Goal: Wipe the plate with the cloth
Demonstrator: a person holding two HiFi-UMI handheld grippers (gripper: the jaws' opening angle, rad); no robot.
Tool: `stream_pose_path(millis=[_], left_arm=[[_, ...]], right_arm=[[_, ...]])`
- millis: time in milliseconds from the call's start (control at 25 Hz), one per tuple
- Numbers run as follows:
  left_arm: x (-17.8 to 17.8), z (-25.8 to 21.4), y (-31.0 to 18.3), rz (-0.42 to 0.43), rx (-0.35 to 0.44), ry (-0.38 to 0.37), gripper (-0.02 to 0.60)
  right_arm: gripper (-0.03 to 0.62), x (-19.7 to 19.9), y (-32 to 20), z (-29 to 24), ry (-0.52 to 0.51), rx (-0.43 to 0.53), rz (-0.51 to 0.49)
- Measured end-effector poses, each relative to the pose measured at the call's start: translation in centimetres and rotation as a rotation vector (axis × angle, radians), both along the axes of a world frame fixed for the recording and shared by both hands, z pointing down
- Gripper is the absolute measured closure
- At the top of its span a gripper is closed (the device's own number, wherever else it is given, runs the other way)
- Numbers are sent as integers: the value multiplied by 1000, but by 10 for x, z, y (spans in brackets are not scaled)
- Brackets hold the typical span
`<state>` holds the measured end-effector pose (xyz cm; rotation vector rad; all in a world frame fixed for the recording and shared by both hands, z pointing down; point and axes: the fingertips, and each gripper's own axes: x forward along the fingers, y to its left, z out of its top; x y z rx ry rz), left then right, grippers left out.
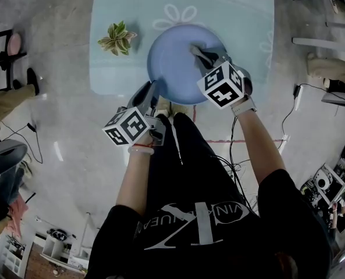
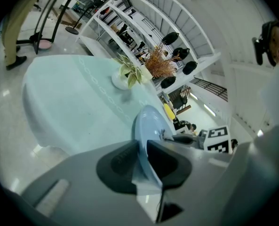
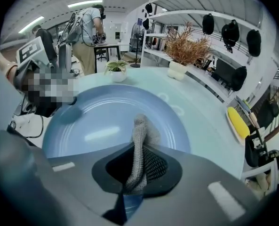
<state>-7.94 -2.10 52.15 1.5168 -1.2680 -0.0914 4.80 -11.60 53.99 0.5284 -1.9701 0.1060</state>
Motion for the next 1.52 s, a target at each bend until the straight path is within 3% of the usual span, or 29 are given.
stream_pose_path(millis=[360, 720, 1160, 1520], left_arm=[[1, -2, 0, -4, -1, 0, 581], [0, 0, 0, -11, -7, 1, 581], [0, 0, 0, -9, -8, 1, 581], [0, -1, -1, -8, -2, 6, 581]], right_arm=[[562, 0, 41, -1, 11, -56, -56], [560, -44, 69, -1, -27, -86, -169], [560, -78, 36, -2, -36, 2, -233], [560, -54, 0, -2, 9, 47, -167]])
